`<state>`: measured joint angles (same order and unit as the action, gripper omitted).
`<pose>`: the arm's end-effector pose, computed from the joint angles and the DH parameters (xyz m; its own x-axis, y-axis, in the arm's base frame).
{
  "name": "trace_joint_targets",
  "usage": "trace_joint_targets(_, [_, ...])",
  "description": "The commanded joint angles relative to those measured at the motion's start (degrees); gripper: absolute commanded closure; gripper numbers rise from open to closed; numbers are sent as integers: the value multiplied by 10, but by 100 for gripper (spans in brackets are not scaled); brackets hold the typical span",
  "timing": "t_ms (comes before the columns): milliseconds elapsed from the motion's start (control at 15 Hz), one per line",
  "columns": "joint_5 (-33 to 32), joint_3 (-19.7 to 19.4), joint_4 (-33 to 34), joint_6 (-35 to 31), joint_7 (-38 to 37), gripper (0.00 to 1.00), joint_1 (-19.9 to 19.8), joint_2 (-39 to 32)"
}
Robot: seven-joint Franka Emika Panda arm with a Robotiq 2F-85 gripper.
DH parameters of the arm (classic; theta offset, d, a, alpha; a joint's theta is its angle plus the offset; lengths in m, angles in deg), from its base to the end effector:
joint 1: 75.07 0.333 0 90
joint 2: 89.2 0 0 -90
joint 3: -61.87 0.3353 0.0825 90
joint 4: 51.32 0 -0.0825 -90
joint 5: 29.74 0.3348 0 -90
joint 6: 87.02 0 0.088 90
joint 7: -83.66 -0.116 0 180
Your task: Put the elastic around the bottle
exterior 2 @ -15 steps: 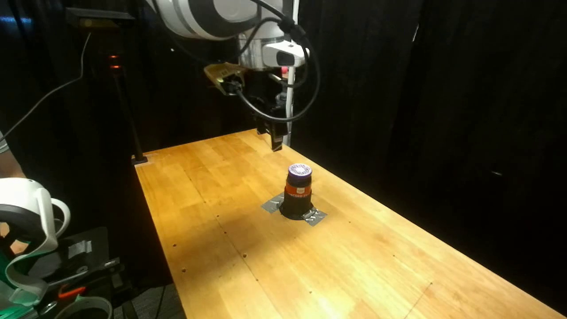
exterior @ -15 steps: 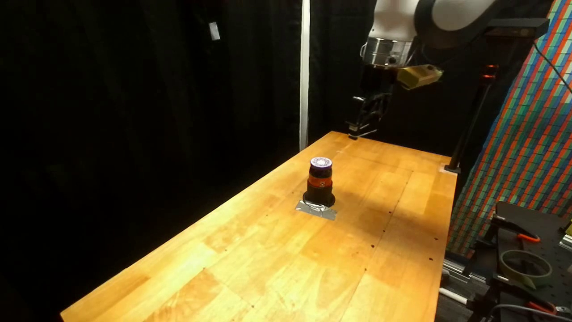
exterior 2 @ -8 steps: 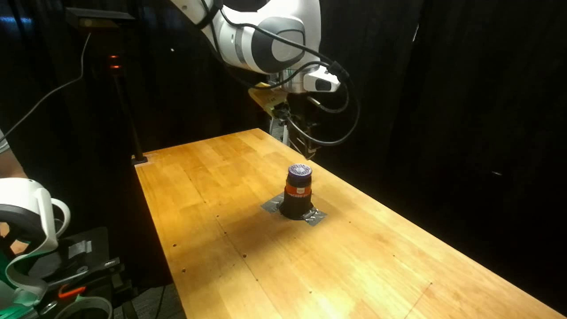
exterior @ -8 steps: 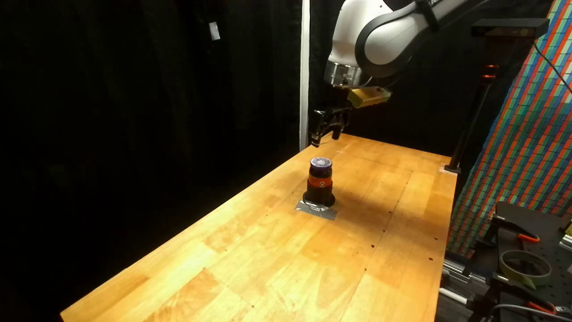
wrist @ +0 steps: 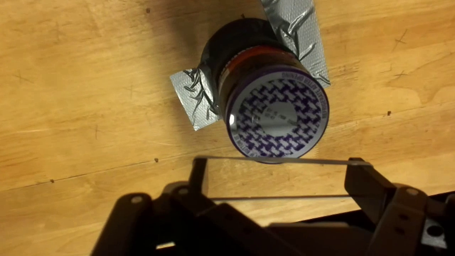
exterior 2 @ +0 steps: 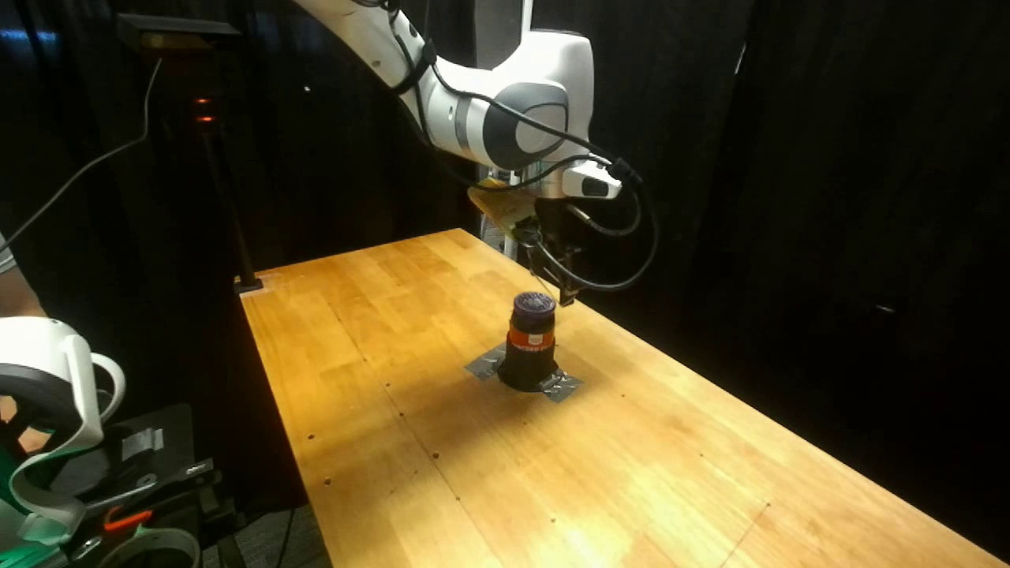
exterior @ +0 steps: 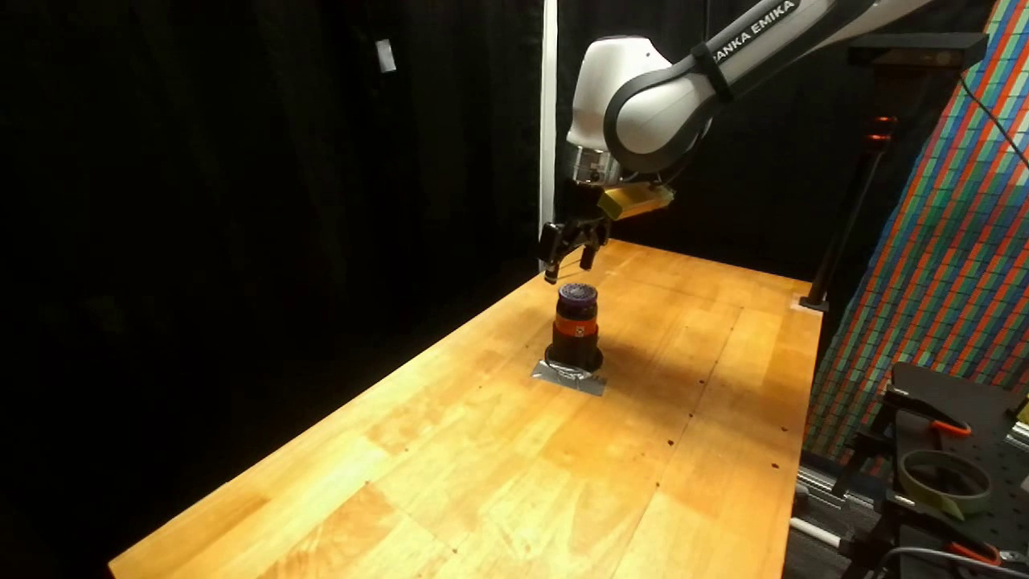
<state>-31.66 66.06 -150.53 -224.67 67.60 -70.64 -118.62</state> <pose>0.6483 0.0914 0.3399 0.9813 -0.1215 0.1495 -0.1147 -0.9920 -0.0531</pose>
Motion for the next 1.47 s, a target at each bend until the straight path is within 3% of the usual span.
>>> trace_joint_targets(0, [19, -9, 35, 14, 22, 0, 5, -28])
trace_joint_targets(733, [34, -9, 21, 42, 42, 0, 6, -43])
trace_joint_targets(1400, [31, -17, 30, -21, 30, 0, 10, -59])
